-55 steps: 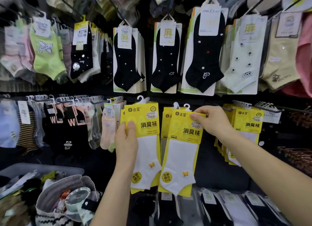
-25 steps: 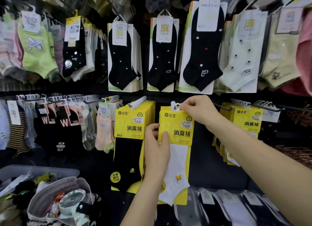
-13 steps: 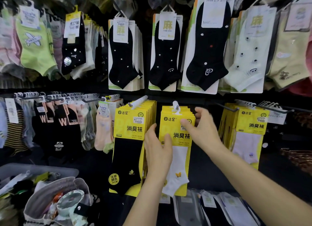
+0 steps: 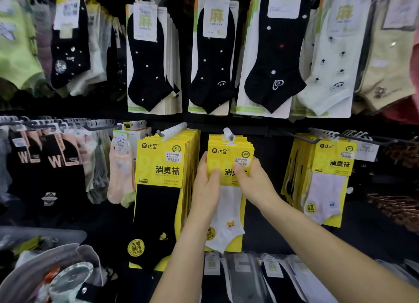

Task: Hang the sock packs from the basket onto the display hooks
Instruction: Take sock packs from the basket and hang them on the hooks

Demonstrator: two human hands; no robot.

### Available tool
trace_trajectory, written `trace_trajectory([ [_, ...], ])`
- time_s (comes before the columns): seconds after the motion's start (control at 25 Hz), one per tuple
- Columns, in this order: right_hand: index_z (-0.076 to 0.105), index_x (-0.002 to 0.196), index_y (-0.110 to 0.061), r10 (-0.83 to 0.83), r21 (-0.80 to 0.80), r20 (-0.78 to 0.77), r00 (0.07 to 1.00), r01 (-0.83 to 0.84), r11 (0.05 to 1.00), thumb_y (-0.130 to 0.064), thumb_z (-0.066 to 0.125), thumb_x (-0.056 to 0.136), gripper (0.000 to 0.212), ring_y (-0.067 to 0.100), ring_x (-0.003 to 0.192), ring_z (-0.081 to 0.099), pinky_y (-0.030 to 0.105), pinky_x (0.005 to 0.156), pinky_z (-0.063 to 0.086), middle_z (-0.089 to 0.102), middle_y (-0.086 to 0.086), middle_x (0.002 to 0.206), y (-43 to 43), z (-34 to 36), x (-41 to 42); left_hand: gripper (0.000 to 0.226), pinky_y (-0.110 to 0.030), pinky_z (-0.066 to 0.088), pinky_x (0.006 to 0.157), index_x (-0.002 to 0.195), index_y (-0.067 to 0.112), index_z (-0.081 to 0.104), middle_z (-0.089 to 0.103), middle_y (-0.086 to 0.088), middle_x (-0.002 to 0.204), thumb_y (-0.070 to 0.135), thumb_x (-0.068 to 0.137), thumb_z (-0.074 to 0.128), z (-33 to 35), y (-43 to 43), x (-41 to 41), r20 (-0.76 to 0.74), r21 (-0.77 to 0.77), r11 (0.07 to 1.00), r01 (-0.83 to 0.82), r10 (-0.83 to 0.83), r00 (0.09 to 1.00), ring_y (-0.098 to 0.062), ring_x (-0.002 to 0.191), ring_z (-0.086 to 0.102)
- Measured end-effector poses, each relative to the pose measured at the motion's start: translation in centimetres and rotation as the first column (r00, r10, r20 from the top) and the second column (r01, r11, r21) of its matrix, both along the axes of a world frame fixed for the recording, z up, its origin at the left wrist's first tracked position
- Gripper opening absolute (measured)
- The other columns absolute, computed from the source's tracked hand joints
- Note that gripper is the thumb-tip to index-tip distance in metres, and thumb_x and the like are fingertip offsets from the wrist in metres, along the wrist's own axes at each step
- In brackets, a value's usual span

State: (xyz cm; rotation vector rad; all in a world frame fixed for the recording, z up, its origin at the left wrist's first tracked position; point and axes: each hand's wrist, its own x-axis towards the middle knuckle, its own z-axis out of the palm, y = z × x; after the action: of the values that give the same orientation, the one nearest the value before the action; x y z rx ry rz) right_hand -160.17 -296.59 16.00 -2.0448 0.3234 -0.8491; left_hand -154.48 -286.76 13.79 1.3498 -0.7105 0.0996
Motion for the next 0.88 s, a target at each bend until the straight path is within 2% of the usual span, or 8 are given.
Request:
trace_trajectory([
  [0.12, 0.043, 0.117, -0.025, 0.009, 0.037, 0.058, 0.998, -0.011, 0.999, -0.030, 0.054, 0.091, 0.029, 0.015, 0.110, 0.055, 0.032, 0.088, 0.047, 0.060, -0.008, 0.110, -0.5, -0.1, 0.4, 0.048, -0.012, 0.043, 0.091, 0.142, 0.021, 0.035, 0.052, 0.003, 0.133, 0.013, 0.095, 0.042, 0.0, -0.5, 0.5, -0.010, -0.035, 0.999, -0.006, 0.006, 1.000, -0.007, 0.121, 0.049],
  [0.16, 0.042, 0.121, -0.025, 0.027, 0.045, 0.085, 0.996, -0.031, 0.999, -0.029, 0.057, 0.089, 0.035, 0.012, 0.108, 0.056, 0.031, 0.089, 0.048, 0.061, -0.012, 0.108, -0.5, -0.2, 0.4, 0.048, -0.010, 0.043, 0.088, 0.142, 0.021, 0.034, 0.053, 0.005, 0.132, 0.015, 0.095, 0.043, 0.0, -0.6, 0.7, -0.012, -0.054, 0.999, -0.006, 0.006, 1.000, -0.006, 0.120, 0.049],
  [0.28, 0.032, 0.137, -0.022, 0.073, 0.068, 0.130, 0.989, -0.083, 0.994, -0.025, 0.064, 0.085, 0.061, -0.001, 0.097, 0.059, 0.019, 0.079, 0.048, 0.060, -0.019, 0.104, -0.2, -0.3, 0.6, 0.050, -0.018, 0.043, 0.096, 0.144, 0.019, 0.030, 0.053, 0.002, 0.133, 0.014, 0.096, 0.043, 0.2, -1.2, 0.8, 0.035, -0.076, 0.997, 0.003, -0.001, 0.999, -0.007, 0.121, 0.050],
  [0.4, 0.033, 0.134, -0.025, 0.084, 0.046, 0.147, 0.986, -0.092, 0.995, -0.023, 0.065, 0.084, 0.059, -0.002, 0.097, 0.057, 0.013, 0.074, 0.045, 0.058, -0.016, 0.108, -0.4, -0.2, 0.6, 0.046, -0.011, 0.045, 0.089, 0.140, 0.022, 0.038, 0.058, 0.006, 0.127, 0.012, 0.095, 0.044, 0.3, -1.2, 1.2, 0.036, -0.065, 0.998, 0.009, -0.007, 0.999, -0.001, 0.114, 0.054],
  [0.52, 0.029, 0.137, -0.029, 0.127, 0.041, 0.126, 0.984, -0.133, 0.990, -0.022, 0.064, 0.086, 0.062, 0.000, 0.104, 0.056, 0.013, 0.078, 0.043, 0.058, -0.017, 0.114, -0.7, -0.9, -0.2, 0.043, -0.008, 0.044, 0.082, 0.138, 0.031, 0.039, 0.056, 0.016, 0.126, 0.025, 0.096, 0.046, -0.3, -0.5, 1.5, -0.009, -0.027, 0.999, 0.030, -0.031, 0.999, 0.008, 0.111, 0.052],
  [0.64, 0.029, 0.137, -0.030, 0.151, 0.088, 0.077, 0.986, -0.157, 0.984, -0.023, 0.059, 0.090, 0.056, -0.003, 0.103, 0.057, 0.011, 0.077, 0.043, 0.058, -0.020, 0.112, -0.2, -2.6, -0.5, 0.034, -0.016, 0.042, 0.084, 0.131, 0.034, 0.047, 0.060, 0.018, 0.119, 0.036, 0.098, 0.039, -1.3, -0.6, 1.0, -0.129, -0.019, 0.998, 0.052, -0.054, 0.990, 0.003, 0.110, 0.055],
  [0.76, 0.027, 0.140, -0.026, 0.172, 0.161, 0.081, 0.982, -0.183, 0.970, -0.021, 0.056, 0.093, 0.056, -0.010, 0.094, 0.054, 0.010, 0.073, 0.043, 0.056, -0.023, 0.105, 0.1, -3.2, -0.2, 0.040, -0.034, 0.040, 0.102, 0.130, 0.025, 0.051, 0.060, 0.003, 0.125, 0.039, 0.099, 0.030, -1.6, -0.7, 0.7, -0.229, -0.052, 0.997, 0.059, -0.069, 0.971, -0.013, 0.118, 0.053],
  [0.88, 0.035, 0.131, -0.025, 0.160, 0.219, 0.090, 0.983, -0.176, 0.960, -0.021, 0.059, 0.091, 0.047, 0.000, 0.101, 0.057, 0.013, 0.074, 0.044, 0.059, -0.018, 0.107, 0.0, -4.1, -0.2, 0.046, -0.048, 0.038, 0.106, 0.117, 0.021, 0.062, 0.066, -0.006, 0.117, 0.046, 0.097, 0.028, -2.2, -0.5, 0.6, -0.354, -0.092, 0.990, 0.106, -0.132, 0.926, -0.025, 0.114, 0.058],
])
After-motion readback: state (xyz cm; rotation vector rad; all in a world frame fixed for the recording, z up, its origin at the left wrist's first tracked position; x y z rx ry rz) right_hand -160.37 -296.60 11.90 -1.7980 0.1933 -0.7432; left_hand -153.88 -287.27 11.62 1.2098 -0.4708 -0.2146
